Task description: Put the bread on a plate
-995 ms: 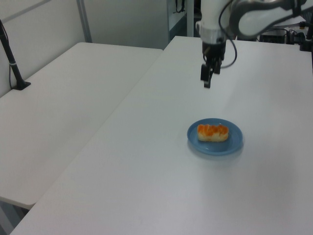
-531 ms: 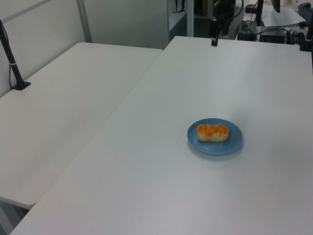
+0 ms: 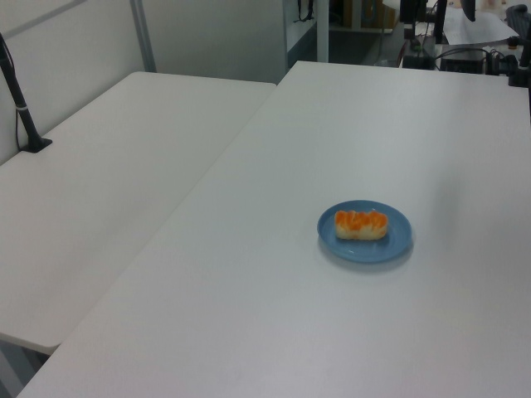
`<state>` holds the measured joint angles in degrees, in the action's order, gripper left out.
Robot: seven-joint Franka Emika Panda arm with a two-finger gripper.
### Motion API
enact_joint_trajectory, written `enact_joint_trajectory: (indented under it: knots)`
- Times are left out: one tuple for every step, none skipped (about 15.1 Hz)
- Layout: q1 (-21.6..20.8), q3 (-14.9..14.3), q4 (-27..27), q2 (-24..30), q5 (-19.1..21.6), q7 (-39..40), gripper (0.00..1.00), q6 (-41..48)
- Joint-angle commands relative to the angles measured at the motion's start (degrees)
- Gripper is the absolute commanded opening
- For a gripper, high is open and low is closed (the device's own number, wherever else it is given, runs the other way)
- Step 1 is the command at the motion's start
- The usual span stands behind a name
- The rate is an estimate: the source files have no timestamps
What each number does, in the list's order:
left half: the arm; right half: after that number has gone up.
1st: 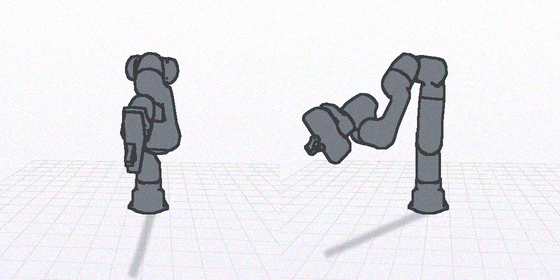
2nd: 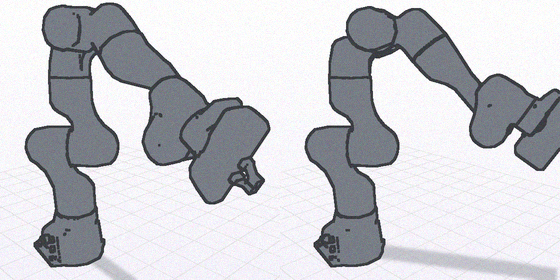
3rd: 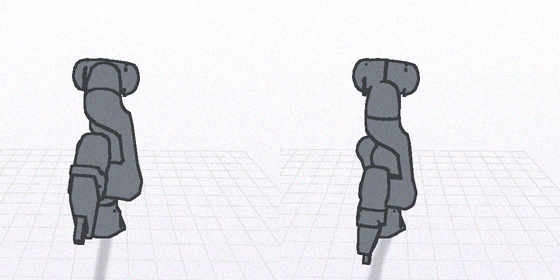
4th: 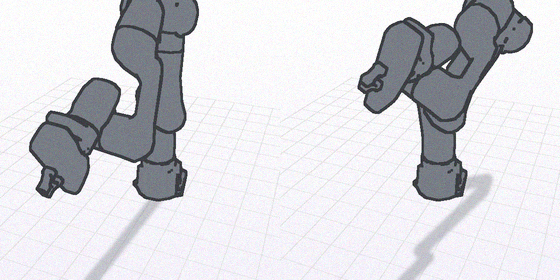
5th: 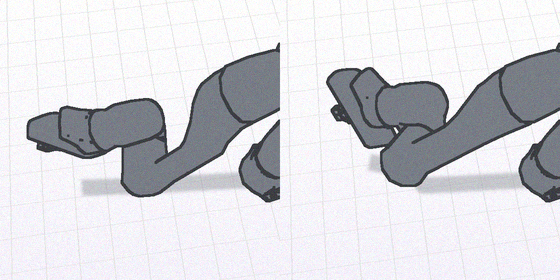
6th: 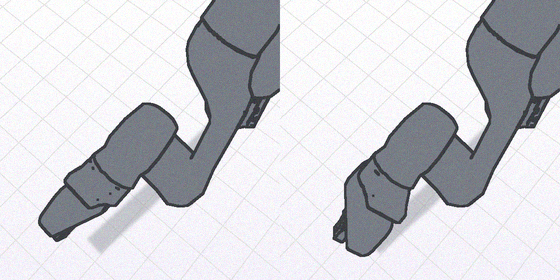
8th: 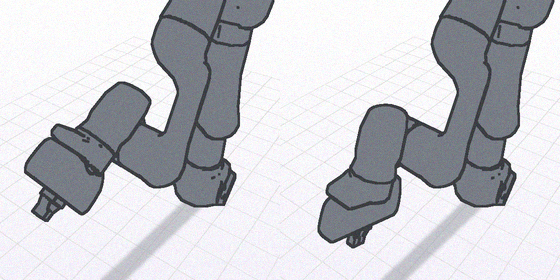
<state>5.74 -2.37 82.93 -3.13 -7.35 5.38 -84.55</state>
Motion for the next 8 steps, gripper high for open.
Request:
enact_joint_trajectory:
  knots:
    - [-0.91, -2.19, 0.21, 1.80, 1.02, -0.37, 1.00, 0.80]
    - [-0.91, -2.63, 0.21, 2.16, 1.19, -1.16, 1.00, 0.79]
    - [-1.08, -2.73, 0.21, 2.25, 1.37, -2.38, 1.00, 0.79]
    - [-1.26, -2.81, 0.21, 2.34, 1.55, -3.70, 1.00, 0.71]
    - [-1.43, -2.81, 0.21, 2.34, 1.55, -4.67, 1.00, 0.79]
    - [-1.52, -2.90, 0.21, 2.34, 1.63, -4.94, 1.00, 0.71]
    - [-2.48, -3.95, 0.21, 2.34, 1.81, -5.47, 1.00, 0.71]
    - [-3.79, -5.35, 0.21, 2.51, 1.64, -5.47, 1.00, 0.62]
